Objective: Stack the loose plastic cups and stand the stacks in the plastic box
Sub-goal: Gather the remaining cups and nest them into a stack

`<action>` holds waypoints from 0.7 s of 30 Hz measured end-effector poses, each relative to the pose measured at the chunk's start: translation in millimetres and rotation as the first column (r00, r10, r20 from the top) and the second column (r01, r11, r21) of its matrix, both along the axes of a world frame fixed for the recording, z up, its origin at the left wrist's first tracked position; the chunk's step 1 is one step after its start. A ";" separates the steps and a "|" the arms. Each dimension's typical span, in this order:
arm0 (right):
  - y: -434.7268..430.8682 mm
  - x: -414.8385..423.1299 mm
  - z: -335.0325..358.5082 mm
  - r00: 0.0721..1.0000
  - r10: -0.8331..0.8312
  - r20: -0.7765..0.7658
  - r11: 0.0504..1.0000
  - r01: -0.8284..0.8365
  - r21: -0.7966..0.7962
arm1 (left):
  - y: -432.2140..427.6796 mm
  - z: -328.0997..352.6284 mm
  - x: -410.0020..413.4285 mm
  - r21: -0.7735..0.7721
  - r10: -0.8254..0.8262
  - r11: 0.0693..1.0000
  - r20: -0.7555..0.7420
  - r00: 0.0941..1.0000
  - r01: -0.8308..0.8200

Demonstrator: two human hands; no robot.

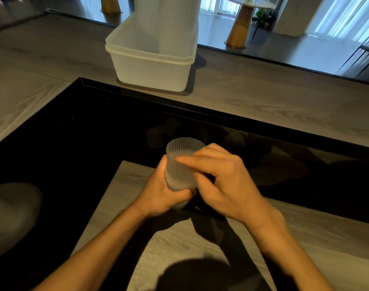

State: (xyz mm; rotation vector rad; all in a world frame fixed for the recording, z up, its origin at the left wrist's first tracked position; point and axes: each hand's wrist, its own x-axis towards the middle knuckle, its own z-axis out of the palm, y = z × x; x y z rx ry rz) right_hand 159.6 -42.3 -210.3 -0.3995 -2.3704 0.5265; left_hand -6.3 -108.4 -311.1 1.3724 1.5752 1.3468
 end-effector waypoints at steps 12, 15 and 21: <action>38.4 14.4 -32.8 0.875 -0.447 -0.185 0.759 0.261 -0.596 | 4.9 -2.5 -1.3 -0.061 0.022 0.998 0.041 0.999 -0.019; 83.2 21.1 -74.3 0.746 -0.596 0.299 0.571 0.655 -0.495 | 5.4 -12.3 -4.3 -0.067 0.001 0.998 0.032 0.999 0.001; 142.9 23.5 -114.9 0.590 -0.566 0.577 0.716 0.698 -0.011 | 6.2 -28.0 -9.7 -0.070 -0.029 0.997 0.023 0.999 0.031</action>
